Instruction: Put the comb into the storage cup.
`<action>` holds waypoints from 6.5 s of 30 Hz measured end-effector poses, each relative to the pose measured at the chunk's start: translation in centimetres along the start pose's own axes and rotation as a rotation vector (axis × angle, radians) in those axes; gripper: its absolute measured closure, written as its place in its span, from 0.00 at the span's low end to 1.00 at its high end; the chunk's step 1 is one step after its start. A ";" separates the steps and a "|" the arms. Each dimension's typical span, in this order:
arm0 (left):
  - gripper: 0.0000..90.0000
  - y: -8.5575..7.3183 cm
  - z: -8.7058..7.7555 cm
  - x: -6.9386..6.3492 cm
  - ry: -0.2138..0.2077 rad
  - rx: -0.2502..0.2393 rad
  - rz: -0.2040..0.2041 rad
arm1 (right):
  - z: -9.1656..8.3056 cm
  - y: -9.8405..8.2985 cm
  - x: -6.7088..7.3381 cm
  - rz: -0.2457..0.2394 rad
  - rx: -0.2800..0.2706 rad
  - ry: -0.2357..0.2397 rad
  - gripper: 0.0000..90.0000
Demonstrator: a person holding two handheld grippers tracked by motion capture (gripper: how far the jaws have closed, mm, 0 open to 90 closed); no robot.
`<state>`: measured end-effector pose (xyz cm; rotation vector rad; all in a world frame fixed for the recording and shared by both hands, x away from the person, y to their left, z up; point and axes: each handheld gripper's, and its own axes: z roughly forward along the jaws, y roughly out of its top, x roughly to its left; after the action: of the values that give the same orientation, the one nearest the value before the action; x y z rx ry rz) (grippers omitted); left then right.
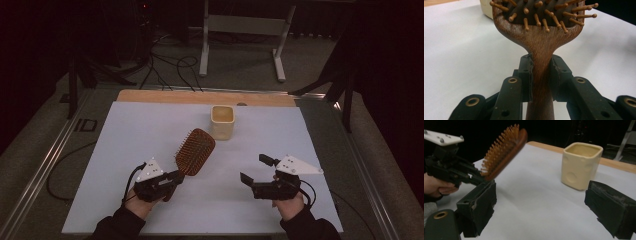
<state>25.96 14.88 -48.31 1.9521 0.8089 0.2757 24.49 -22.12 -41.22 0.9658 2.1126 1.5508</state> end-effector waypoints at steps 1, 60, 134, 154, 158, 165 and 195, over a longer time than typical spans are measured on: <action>0.82 0.0 0.0 0.0 -0.005 -0.002 -0.006 | 0.1 0.3 0.1 -0.003 -0.006 0.005 0.11; 0.82 0.2 -0.1 -0.7 -0.021 -0.064 0.054 | 13.2 4.2 2.5 0.529 0.152 0.309 0.47; 0.00 -1.9 -3.0 2.1 0.000 -0.013 0.060 | 7.3 11.4 -1.9 0.309 -0.032 0.187 0.55; 0.00 -4.0 -5.6 3.6 0.039 -0.031 0.040 | 6.0 14.9 -4.9 0.282 -0.077 0.097 0.55; 0.00 -4.4 -6.2 3.8 0.045 -0.035 0.035 | 5.9 15.5 -5.6 0.282 -0.085 0.077 0.55; 0.00 -4.9 -6.6 3.9 0.047 -0.041 0.031 | 5.8 16.8 -6.7 0.268 -0.096 0.031 0.55; 0.00 -4.9 -6.7 4.0 0.050 -0.106 0.059 | 9.5 17.2 -11.4 0.270 -0.107 -0.139 0.55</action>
<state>23.51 23.67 -49.61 1.8778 0.7542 0.3969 44.04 -20.49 -29.75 1.3233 1.8453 1.6481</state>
